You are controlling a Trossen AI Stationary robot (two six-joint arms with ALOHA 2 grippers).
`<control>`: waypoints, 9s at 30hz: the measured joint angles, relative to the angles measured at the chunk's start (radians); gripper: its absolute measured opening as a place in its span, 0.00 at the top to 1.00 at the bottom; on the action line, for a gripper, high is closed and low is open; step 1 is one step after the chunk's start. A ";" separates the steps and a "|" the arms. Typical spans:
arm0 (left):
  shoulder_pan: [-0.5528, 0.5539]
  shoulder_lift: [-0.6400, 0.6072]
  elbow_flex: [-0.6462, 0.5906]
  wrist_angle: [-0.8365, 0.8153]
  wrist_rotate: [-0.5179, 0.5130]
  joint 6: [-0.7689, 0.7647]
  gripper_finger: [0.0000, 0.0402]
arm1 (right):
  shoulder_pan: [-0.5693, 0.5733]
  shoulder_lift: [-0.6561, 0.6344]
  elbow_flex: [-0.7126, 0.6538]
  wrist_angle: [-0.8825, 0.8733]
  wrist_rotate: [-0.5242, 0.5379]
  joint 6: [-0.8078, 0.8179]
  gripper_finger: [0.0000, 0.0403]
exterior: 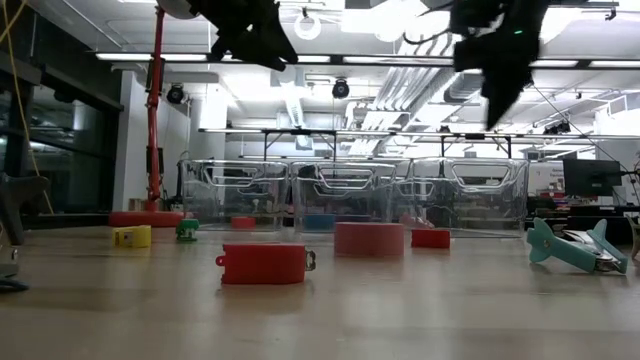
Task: Pick and place Stapler, Stapler remover, tape
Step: Adjust the right transparent bin, then put the black stapler into the left transparent bin
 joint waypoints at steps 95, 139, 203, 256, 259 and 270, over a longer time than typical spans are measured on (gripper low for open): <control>0.000 0.000 0.000 -0.057 0.030 0.008 0.54 | 0.353 0.232 -0.020 0.027 0.166 -0.062 0.36; 0.000 0.000 0.000 -0.080 0.109 0.048 0.54 | 0.359 0.124 -0.306 -0.009 0.078 0.001 0.15; 0.000 0.000 0.000 -0.129 0.221 0.106 0.54 | 0.475 0.510 -0.152 0.147 0.021 -0.013 0.59; -0.002 0.002 0.000 0.370 0.175 0.193 0.54 | 0.250 0.507 0.802 0.553 -0.441 -0.185 0.60; -0.002 0.002 0.000 0.380 0.125 0.193 0.54 | 0.245 0.507 0.803 0.555 -0.425 -0.190 0.60; -0.001 0.002 0.000 0.426 0.077 0.193 0.33 | 0.231 0.505 0.803 0.576 -0.458 -0.185 0.60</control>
